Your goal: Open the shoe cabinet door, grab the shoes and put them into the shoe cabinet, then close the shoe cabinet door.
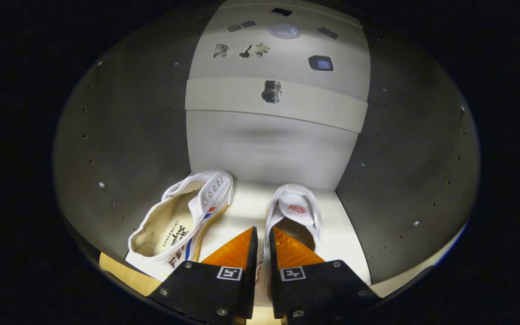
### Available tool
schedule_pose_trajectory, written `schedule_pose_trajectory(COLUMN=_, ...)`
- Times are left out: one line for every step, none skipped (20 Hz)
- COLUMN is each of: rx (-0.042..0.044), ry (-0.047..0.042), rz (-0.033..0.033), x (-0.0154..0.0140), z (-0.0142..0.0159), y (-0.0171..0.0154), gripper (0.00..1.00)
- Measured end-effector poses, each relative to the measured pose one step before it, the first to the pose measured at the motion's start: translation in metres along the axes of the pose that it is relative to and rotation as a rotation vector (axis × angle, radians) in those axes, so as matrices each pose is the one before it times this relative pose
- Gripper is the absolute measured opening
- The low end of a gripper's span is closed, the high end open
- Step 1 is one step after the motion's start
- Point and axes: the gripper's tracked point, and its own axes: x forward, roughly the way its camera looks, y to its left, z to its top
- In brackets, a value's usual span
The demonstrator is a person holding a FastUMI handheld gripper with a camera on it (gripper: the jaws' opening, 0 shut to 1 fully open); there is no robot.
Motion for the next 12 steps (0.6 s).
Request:
schedule_pose_trajectory(rx=0.00898, ry=-0.00864, rz=-0.00240, x=-0.01028, z=0.00067, y=0.00119, gripper=0.16)
schedule_pose_trajectory(rx=0.01068, ry=-0.01169, rz=-0.00366, x=-0.01180, z=0.00156, y=0.00102, gripper=0.16)
schedule_pose_trajectory(rx=0.00946, ry=-0.01049, rz=-0.00207, x=-0.01224, z=0.00130, y=0.00069, gripper=0.16)
schedule_pose_trajectory(rx=0.00800, ry=-0.00837, rz=-0.00091, x=-0.01108, z=0.00096, y=0.00168, gripper=0.16)
schedule_pose_trajectory(rx=0.00729, ry=-0.00667, rz=-0.00276, x=-0.01291, z=0.00045, y=0.00137, gripper=0.16)
schedule_pose_trajectory(rx=0.00306, ry=-0.01151, rz=-0.00732, x=-0.01267, z=0.00161, y=0.00040, gripper=0.16)
schedule_pose_trajectory(rx=0.00025, ry=-0.01206, rz=-0.00635, x=-0.01354, z=0.00127, y=0.00018, gripper=0.16)
schedule_pose_trajectory(rx=0.00738, ry=-0.00955, rz=-0.00258, x=-0.01358, z=0.00015, y=0.00149, gripper=0.16)
schedule_pose_trajectory(rx=0.01221, ry=-0.00918, rz=0.00119, x=-0.01408, z=-0.00017, y=0.00250, gripper=0.16)
schedule_pose_trajectory(rx=0.01309, ry=-0.00872, rz=-0.00148, x=-0.01351, z=-0.00069, y=0.00114, gripper=0.16)
schedule_pose_trajectory(rx=0.00900, ry=-0.00754, rz=-0.00593, x=-0.01426, z=-0.00206, y=-0.00111, gripper=0.16)
schedule_pose_trajectory(rx=0.00953, ry=-0.00927, rz=-0.00754, x=-0.01433, z=-0.00127, y=-0.00124, gripper=0.16)
